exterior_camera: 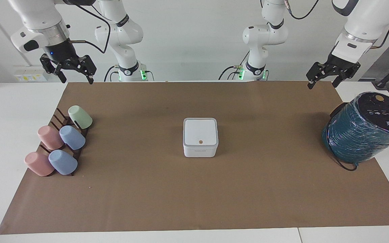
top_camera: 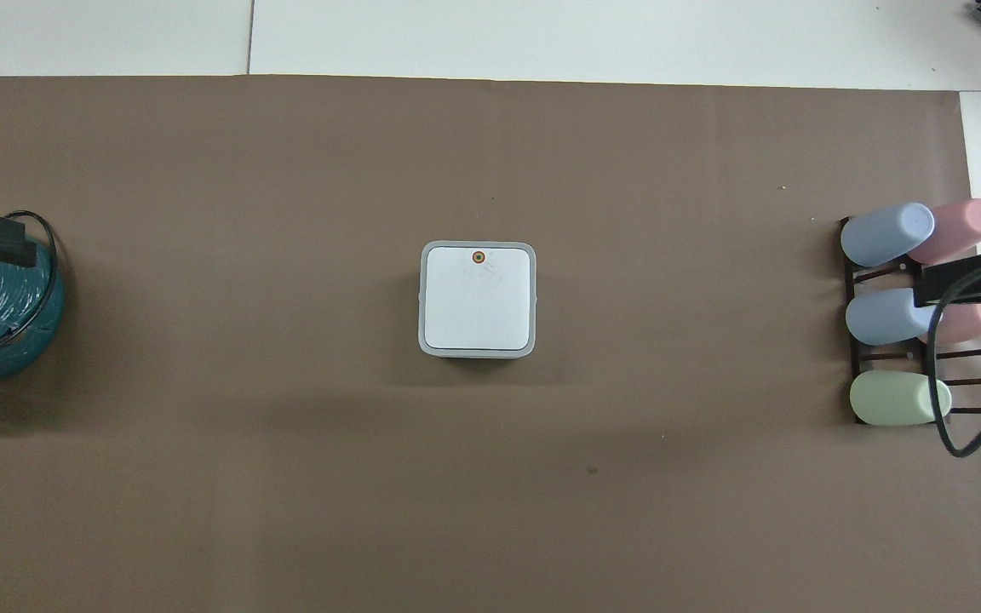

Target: Close trash can lid

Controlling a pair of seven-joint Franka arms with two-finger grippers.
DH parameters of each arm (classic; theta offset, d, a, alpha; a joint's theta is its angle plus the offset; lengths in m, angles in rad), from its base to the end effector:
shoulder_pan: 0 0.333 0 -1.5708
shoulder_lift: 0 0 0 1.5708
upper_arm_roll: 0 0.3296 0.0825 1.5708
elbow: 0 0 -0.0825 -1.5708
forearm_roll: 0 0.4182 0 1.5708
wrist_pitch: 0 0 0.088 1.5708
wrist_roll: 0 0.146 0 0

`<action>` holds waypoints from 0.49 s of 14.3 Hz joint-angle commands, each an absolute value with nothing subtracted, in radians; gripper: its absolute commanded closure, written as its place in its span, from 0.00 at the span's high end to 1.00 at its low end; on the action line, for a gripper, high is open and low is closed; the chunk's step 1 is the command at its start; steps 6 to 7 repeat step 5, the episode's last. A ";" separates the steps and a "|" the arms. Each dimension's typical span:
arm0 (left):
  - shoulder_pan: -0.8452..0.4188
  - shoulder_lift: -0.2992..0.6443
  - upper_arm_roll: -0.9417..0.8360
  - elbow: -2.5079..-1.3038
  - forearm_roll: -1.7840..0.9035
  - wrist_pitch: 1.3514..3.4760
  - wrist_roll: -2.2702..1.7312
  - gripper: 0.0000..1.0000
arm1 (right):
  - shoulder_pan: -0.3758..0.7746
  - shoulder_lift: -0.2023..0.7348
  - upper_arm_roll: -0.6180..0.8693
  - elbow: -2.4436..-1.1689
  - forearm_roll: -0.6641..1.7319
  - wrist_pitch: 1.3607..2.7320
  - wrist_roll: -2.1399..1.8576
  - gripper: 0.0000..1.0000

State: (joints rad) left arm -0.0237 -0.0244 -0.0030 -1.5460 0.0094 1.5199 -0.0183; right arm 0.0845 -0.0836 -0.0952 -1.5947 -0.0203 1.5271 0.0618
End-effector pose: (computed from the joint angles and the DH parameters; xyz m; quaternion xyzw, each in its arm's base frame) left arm 0.5757 -0.0140 0.6213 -1.0000 0.0040 0.0007 0.0048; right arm 0.5576 -0.0112 0.6309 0.9993 -0.0366 0.0080 0.0060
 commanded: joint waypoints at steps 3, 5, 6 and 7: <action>-0.015 -0.063 -0.011 -1.591 0.025 1.529 -0.003 1.00 | 0.078 -0.101 -0.095 -1.605 0.000 1.511 0.040 1.00; -0.015 -0.063 -0.011 -1.591 0.025 1.539 -0.002 1.00 | 0.078 -0.101 -0.095 -1.605 0.000 1.511 0.040 1.00; -0.015 -0.063 -0.011 -1.591 0.025 1.539 -0.002 1.00 | 0.078 -0.101 -0.095 -1.605 0.000 1.511 0.040 1.00; -0.015 -0.063 -0.011 -1.591 0.025 1.539 -0.002 1.00 | 0.078 -0.101 -0.095 -1.605 0.000 1.511 0.040 1.00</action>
